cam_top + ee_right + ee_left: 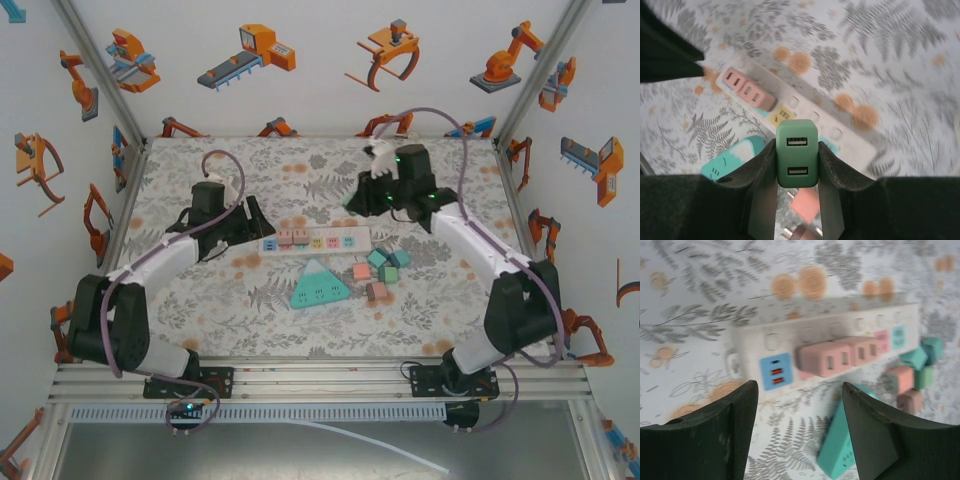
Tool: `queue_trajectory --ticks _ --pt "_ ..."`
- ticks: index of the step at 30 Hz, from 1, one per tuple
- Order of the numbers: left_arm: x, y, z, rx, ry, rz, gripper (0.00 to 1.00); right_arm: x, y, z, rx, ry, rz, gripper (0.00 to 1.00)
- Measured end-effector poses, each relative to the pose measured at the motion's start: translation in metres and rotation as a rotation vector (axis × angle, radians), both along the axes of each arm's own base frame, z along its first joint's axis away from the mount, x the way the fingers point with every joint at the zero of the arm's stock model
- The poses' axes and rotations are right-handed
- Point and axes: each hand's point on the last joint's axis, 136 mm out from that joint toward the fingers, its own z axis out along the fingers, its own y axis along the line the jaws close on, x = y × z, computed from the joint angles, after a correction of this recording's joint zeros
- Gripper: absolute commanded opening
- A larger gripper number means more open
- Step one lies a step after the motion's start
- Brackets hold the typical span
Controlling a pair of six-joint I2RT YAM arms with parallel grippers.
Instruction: Pull the plug off the socket
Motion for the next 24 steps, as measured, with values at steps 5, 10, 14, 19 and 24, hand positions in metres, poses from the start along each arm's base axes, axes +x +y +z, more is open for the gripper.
queue_trajectory --ticks 5,10,14,19,24 --pt "-0.023 -0.033 0.038 -0.088 -0.141 -0.125 0.64 -0.009 -0.095 -0.043 0.104 0.214 -0.322 0.09" --pt "-0.076 -0.09 0.058 -0.142 -0.261 -0.368 0.69 -0.026 -0.147 -0.083 0.187 0.371 -0.494 0.12" --pt "-0.131 -0.133 0.058 -0.148 -0.291 -0.572 0.74 -0.025 -0.152 -0.099 0.214 0.426 -0.498 0.14" --pt "-0.167 -0.157 0.059 -0.121 -0.324 -0.699 0.83 -0.018 -0.146 -0.134 0.222 0.507 -0.471 0.15" --pt "-0.166 -0.16 0.063 -0.087 -0.365 -0.707 0.87 -0.008 -0.139 -0.148 0.25 0.537 -0.432 0.19"
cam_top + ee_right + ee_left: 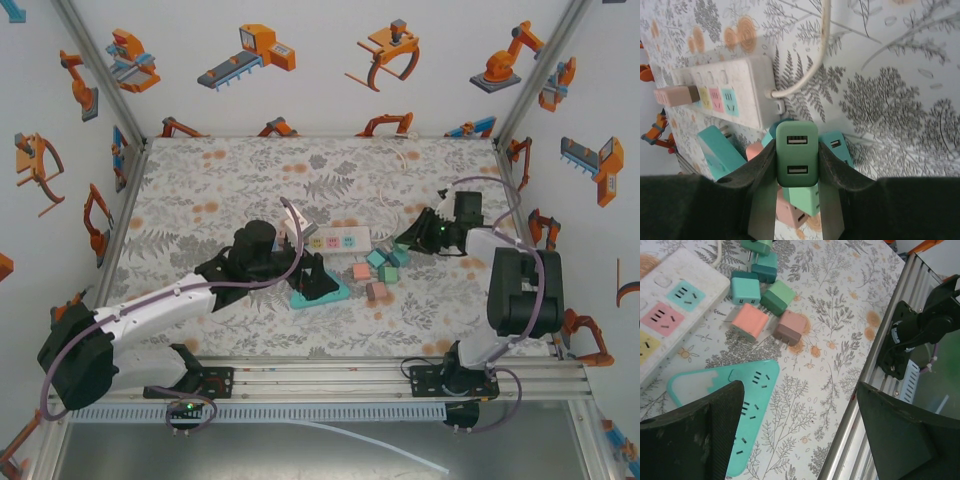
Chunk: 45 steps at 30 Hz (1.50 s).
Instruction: Pull the plug off the socket
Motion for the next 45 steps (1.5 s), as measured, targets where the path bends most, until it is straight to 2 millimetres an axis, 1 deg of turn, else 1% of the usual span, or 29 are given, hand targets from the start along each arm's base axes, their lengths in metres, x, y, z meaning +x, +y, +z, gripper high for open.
queue_trajectory --ticks 4,7,9,12,16,19,22,24,28,31,34,35,37,39,40,43,44,45 --pt "0.005 -0.002 -0.002 0.012 -0.009 0.009 0.88 0.008 0.001 -0.007 -0.001 -0.005 0.014 0.29" --pt "0.008 -0.004 -0.005 0.021 -0.007 0.017 0.89 0.007 0.0 -0.015 -0.012 0.008 0.021 0.34" --pt "0.009 -0.004 -0.004 0.021 -0.009 0.022 0.9 0.006 -0.001 -0.017 -0.024 0.01 0.024 0.39" --pt "0.011 -0.003 -0.005 0.025 -0.013 0.035 0.91 0.006 -0.002 -0.018 -0.039 0.007 0.026 0.44" --pt "0.014 -0.001 -0.004 0.027 -0.021 0.053 0.91 0.004 -0.007 -0.021 -0.071 0.015 0.017 0.46" --pt "0.016 0.001 -0.001 0.025 -0.031 0.069 0.92 0.004 -0.011 -0.018 -0.103 0.008 0.003 0.47" --pt "0.019 0.004 0.005 0.018 -0.049 0.093 0.92 0.003 -0.017 -0.009 -0.14 -0.012 -0.018 0.48" --pt "0.022 0.007 0.011 0.012 -0.065 0.115 0.92 0.002 -0.021 0.001 -0.164 -0.034 -0.033 0.48" --pt "0.028 0.018 0.023 0.003 -0.1 0.174 0.92 0.001 -0.026 0.029 -0.209 -0.106 -0.052 0.47" --pt "0.038 0.033 0.031 0.005 -0.123 0.248 0.92 -0.002 -0.021 0.052 -0.256 -0.17 -0.032 0.48" --pt "0.058 0.057 0.034 0.024 -0.133 0.369 0.91 -0.003 -0.002 0.078 -0.307 -0.256 0.034 0.47" --pt "0.066 0.068 0.035 0.031 -0.134 0.42 0.91 -0.003 0.009 0.089 -0.329 -0.297 0.069 0.47" --pt "0.081 0.09 0.036 0.038 -0.131 0.517 0.91 -0.004 0.034 0.11 -0.365 -0.39 0.151 0.47" --pt "0.095 0.114 0.036 0.039 -0.124 0.616 0.91 -0.009 0.065 0.13 -0.389 -0.489 0.255 0.48" --pt "0.103 0.127 0.035 0.038 -0.115 0.668 0.91 -0.013 0.084 0.14 -0.404 -0.552 0.322 0.48" --pt "0.126 0.166 0.031 0.023 -0.065 0.819 0.9 -0.027 0.13 0.157 -0.44 -0.706 0.501 0.48" --pt "0.134 0.178 0.027 0.018 -0.044 0.865 0.9 -0.031 0.145 0.16 -0.451 -0.753 0.563 0.48" --pt "0.14 0.189 0.024 0.017 -0.024 0.906 0.9 -0.033 0.156 0.161 -0.459 -0.787 0.607 0.48"
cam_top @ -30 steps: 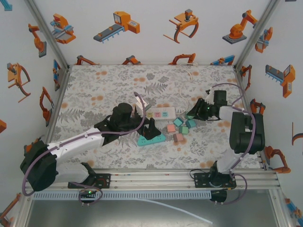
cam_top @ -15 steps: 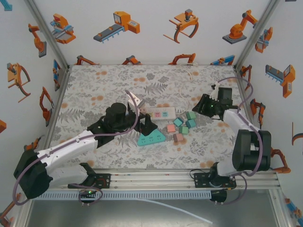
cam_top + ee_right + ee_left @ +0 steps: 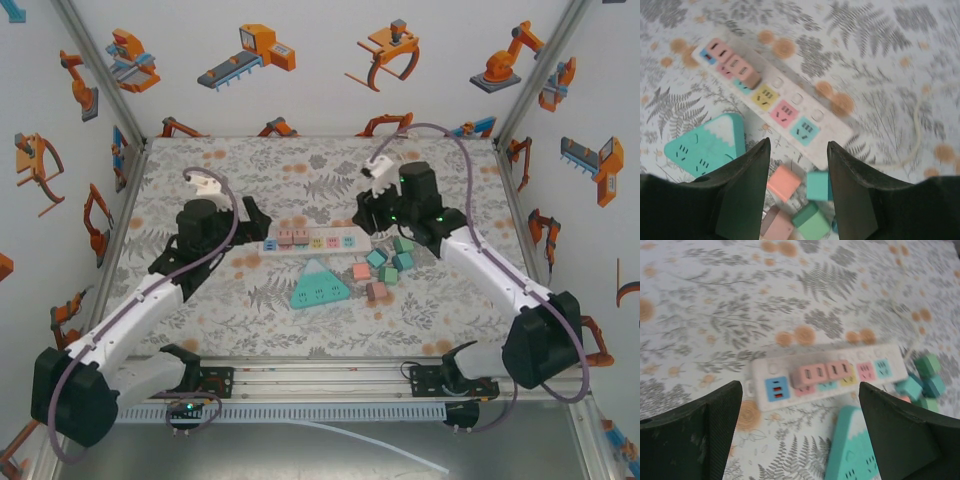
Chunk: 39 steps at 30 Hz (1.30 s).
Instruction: Pull the plug off the socket
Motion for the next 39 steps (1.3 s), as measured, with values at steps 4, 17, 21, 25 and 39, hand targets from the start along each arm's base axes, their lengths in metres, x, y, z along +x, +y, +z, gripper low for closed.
queue_trajectory --ticks 4,17,21,25,39 --pt "0.021 0.032 -0.026 -0.033 0.085 0.125 0.83 -0.002 0.043 -0.003 -0.084 -0.106 0.205 0.51" --pt "0.05 0.031 -0.116 -0.126 0.408 0.099 0.65 -0.003 0.138 -0.073 -0.292 -0.158 0.684 0.52" --pt "0.052 0.021 -0.127 -0.142 0.457 0.053 0.65 0.0 0.143 -0.104 -0.32 -0.102 0.727 0.49" --pt "0.055 0.011 -0.14 -0.157 0.507 0.008 0.64 0.0 0.147 -0.127 -0.327 -0.055 0.756 0.44" --pt "0.042 -0.001 -0.177 -0.144 0.669 -0.057 0.55 -0.003 0.152 -0.141 -0.307 -0.009 0.789 0.25"
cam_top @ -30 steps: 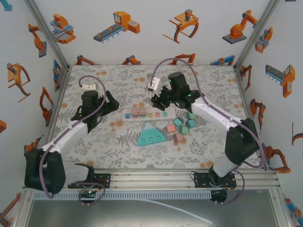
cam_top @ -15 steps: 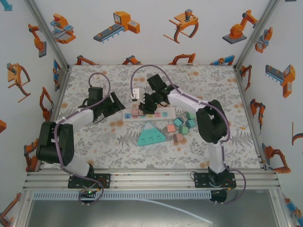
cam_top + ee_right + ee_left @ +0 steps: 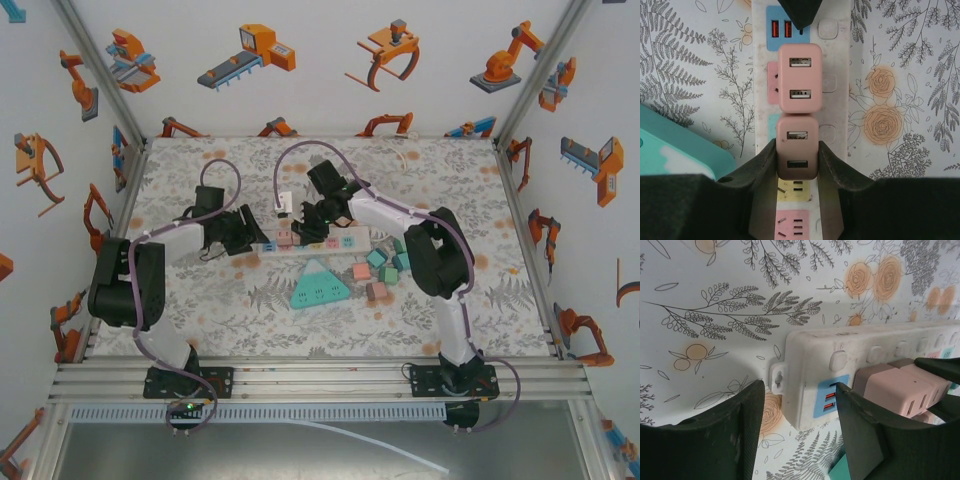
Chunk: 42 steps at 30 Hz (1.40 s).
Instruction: Pull the plug off the socket
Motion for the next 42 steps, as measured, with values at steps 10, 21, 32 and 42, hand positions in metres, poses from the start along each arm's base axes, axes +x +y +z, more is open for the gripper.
queue_trajectory --ticks 10,21,32,42 --pt "0.001 -0.009 -0.004 0.051 0.036 -0.06 0.53 0.0 0.0 0.002 -0.01 0.031 -0.012 0.18" --pt "0.003 -0.01 -0.004 0.097 0.037 -0.078 0.53 0.0 0.001 0.004 -0.013 0.052 -0.029 0.15" --pt "0.003 -0.01 -0.004 0.113 0.036 -0.078 0.52 0.001 0.0 0.004 -0.011 0.062 -0.039 0.14" --pt "0.005 -0.01 -0.003 0.135 0.025 -0.079 0.53 0.006 0.0 0.027 0.032 0.034 -0.056 0.13"
